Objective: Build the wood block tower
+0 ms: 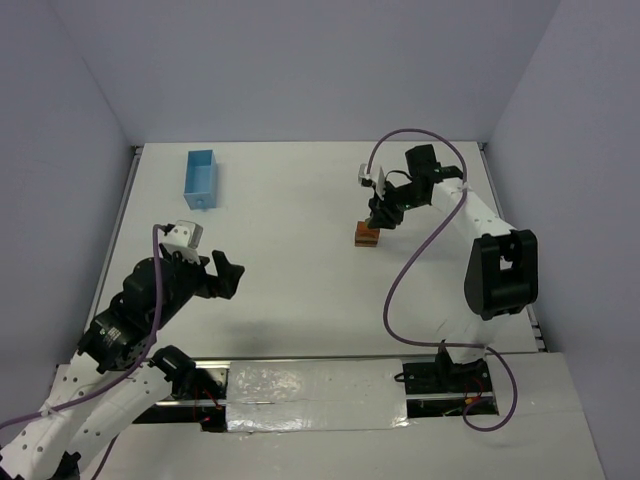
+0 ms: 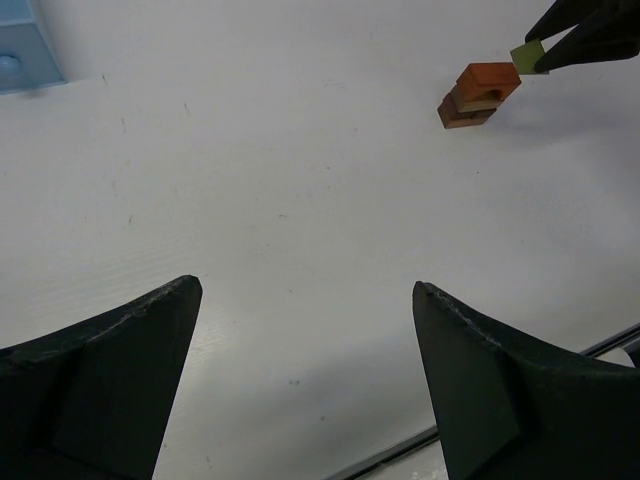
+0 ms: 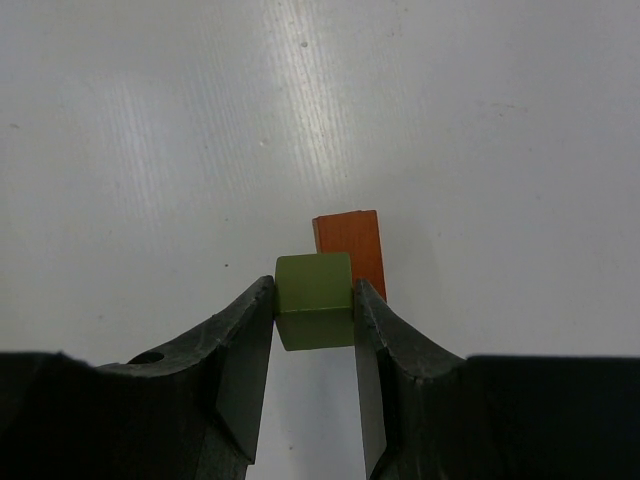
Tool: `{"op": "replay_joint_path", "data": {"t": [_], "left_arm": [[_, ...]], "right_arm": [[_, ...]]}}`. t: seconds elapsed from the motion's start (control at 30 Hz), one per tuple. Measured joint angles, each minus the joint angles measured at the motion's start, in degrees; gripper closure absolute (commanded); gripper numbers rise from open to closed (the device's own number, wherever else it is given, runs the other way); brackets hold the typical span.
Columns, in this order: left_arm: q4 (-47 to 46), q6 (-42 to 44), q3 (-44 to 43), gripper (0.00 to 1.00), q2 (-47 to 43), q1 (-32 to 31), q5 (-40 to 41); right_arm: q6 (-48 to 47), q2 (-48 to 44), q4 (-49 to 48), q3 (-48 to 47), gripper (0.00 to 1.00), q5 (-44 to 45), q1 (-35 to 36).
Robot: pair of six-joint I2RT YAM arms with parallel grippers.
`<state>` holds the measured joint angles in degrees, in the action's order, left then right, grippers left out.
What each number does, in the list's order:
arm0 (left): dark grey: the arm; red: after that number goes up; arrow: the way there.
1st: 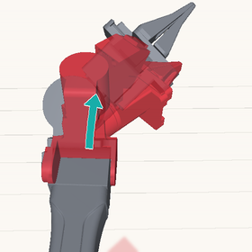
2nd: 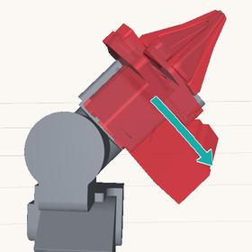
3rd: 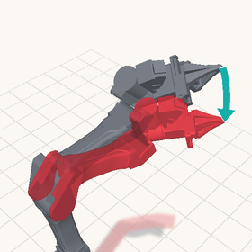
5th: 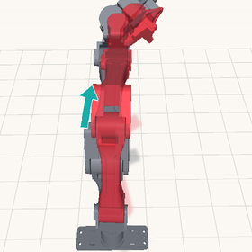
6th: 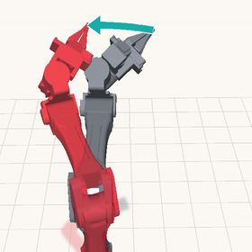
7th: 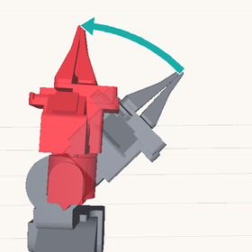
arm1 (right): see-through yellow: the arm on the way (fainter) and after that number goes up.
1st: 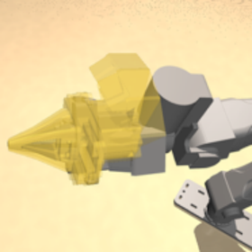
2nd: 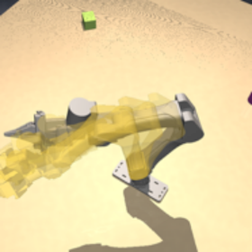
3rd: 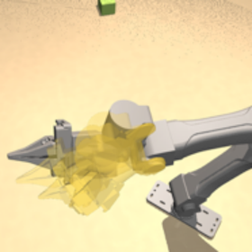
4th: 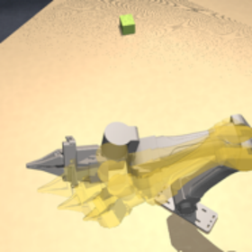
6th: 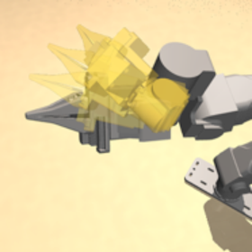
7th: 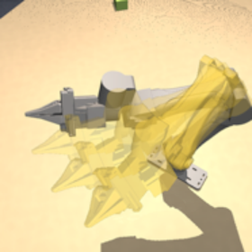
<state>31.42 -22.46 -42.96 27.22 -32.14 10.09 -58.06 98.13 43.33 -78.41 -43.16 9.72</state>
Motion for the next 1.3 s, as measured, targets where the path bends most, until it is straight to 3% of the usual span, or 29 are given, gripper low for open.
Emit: {"op": "replay_joint_path", "data": {"t": [1.3], "left_arm": [[0.1,0.0,0.0,0.0,1.0,-2.4,0.5]], "right_arm": [[-1.9,6.4,-0.4,-1.6,0.86,-0.4,-1.0]]}}
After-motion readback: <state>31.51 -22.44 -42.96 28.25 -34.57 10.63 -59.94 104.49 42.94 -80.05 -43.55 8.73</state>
